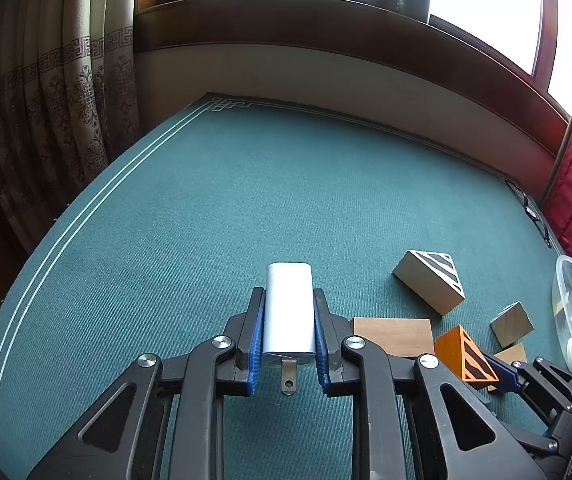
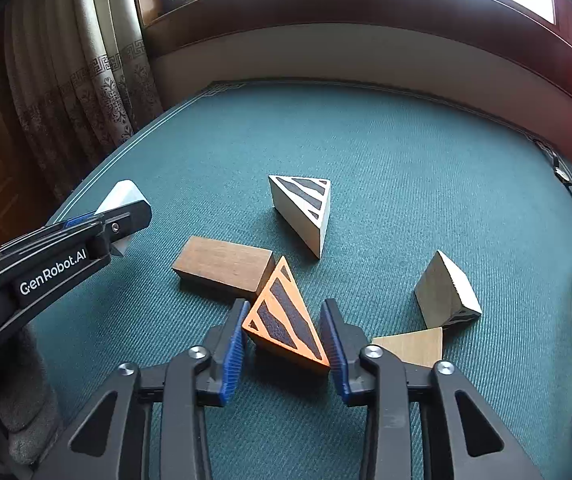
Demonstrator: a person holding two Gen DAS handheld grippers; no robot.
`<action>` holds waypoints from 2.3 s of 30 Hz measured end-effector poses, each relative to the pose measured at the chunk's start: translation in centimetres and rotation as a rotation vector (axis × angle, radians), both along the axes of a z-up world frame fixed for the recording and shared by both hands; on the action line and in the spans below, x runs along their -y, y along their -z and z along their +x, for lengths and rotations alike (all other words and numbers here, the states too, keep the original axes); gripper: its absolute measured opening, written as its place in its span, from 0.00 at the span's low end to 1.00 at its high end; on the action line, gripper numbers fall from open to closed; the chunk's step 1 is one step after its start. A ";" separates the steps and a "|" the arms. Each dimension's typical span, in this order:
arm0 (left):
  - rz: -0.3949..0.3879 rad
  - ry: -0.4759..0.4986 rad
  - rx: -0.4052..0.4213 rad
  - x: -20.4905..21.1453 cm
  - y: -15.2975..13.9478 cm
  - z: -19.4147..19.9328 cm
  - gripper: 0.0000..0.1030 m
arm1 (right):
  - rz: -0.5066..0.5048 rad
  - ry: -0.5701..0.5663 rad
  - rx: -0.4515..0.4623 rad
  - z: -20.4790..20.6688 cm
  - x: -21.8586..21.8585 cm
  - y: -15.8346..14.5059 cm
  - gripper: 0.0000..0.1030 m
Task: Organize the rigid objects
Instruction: 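Grasp the orange-black striped triangle with the right gripper while left holds the charger, then carry the striped triangle into the bowl and open right gripper while left carries charger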
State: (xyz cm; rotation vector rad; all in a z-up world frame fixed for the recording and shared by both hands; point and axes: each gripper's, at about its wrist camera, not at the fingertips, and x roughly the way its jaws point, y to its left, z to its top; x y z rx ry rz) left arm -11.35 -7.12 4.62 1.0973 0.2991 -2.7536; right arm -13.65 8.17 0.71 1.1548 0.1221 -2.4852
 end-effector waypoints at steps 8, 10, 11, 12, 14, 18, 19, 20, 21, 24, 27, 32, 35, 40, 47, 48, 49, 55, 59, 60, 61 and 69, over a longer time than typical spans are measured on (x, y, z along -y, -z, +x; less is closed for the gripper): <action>-0.002 0.018 -0.006 -0.3 -0.1 0.0 0.21 | -0.016 -0.005 -0.039 2.2 -0.6 -0.7 0.36; -0.003 0.024 -0.008 -0.5 -0.2 0.1 0.21 | -0.025 0.001 -0.038 2.7 -1.0 -0.9 0.36; -0.003 0.028 -0.010 -0.6 -0.2 0.1 0.21 | -0.030 0.005 -0.036 3.0 -1.2 -0.9 0.36; -0.003 0.032 -0.011 -0.7 -0.2 0.2 0.21 | -0.034 0.010 -0.033 3.2 -1.4 -0.9 0.36; -0.004 0.041 -0.015 -0.9 -0.4 0.3 0.21 | -0.042 0.021 -0.029 3.6 -1.8 -1.0 0.36; -0.003 0.064 -0.026 -1.5 -0.7 0.6 0.21 | -0.057 0.039 -0.024 4.8 -2.7 -1.2 0.36; -0.003 0.071 -0.030 -1.6 -0.8 0.6 0.21 | -0.058 0.045 -0.023 5.1 -2.9 -1.3 0.36; -0.003 0.076 -0.032 -1.9 -0.9 0.7 0.21 | -0.060 0.051 -0.022 5.4 -3.1 -1.3 0.36; -0.002 0.083 -0.034 -2.0 -1.0 0.8 0.21 | -0.062 0.056 -0.022 5.7 -3.3 -1.4 0.36; -0.004 0.101 -0.041 -2.6 -1.2 1.0 0.21 | -0.065 0.073 -0.021 6.3 -4.2 -1.5 0.36; -0.006 0.115 -0.046 -2.9 -1.4 1.2 0.21 | -0.069 0.094 -0.018 6.9 -4.9 -1.5 0.36; -0.010 0.137 -0.052 -3.7 -1.5 1.6 0.21 | -0.073 0.130 -0.013 7.6 -6.2 -1.3 0.36; -0.014 0.151 -0.053 -4.2 -1.5 1.8 0.21 | -0.077 0.158 -0.011 7.9 -7.1 -1.2 0.36; -0.021 0.177 -0.056 -5.1 -1.5 2.0 0.21 | -0.086 0.213 -0.019 8.0 -9.0 -1.4 0.36; -0.033 0.203 -0.060 -6.0 -1.5 2.3 0.21 | -0.100 0.292 -0.039 8.0 -11.6 -1.9 0.36; -0.035 0.206 -0.059 -6.1 -1.4 2.3 0.21 | -0.102 0.303 -0.043 8.0 -11.9 -2.0 0.36; -0.036 0.208 -0.059 -6.2 -1.4 2.3 0.21 | -0.104 0.313 -0.048 8.0 -12.3 -2.1 0.36; -0.041 0.222 -0.050 -6.7 -1.1 2.5 0.21 | -0.118 0.389 -0.075 8.1 -14.9 -2.9 0.36; -0.027 0.233 -0.040 -6.8 -1.0 2.5 0.21 | -0.124 0.442 -0.095 8.2 -16.7 -3.4 0.36; -0.028 0.234 -0.039 -6.9 -1.0 2.5 0.21 | -0.126 0.454 -0.100 8.2 -17.1 -3.5 0.36; -0.028 0.236 -0.039 -7.0 -1.0 2.6 0.21 | -0.127 0.468 -0.104 8.2 -17.6 -3.7 0.36; -0.015 0.260 -0.038 -7.6 -1.3 3.2 0.21 | -0.142 0.574 -0.127 8.1 -21.3 -4.2 0.36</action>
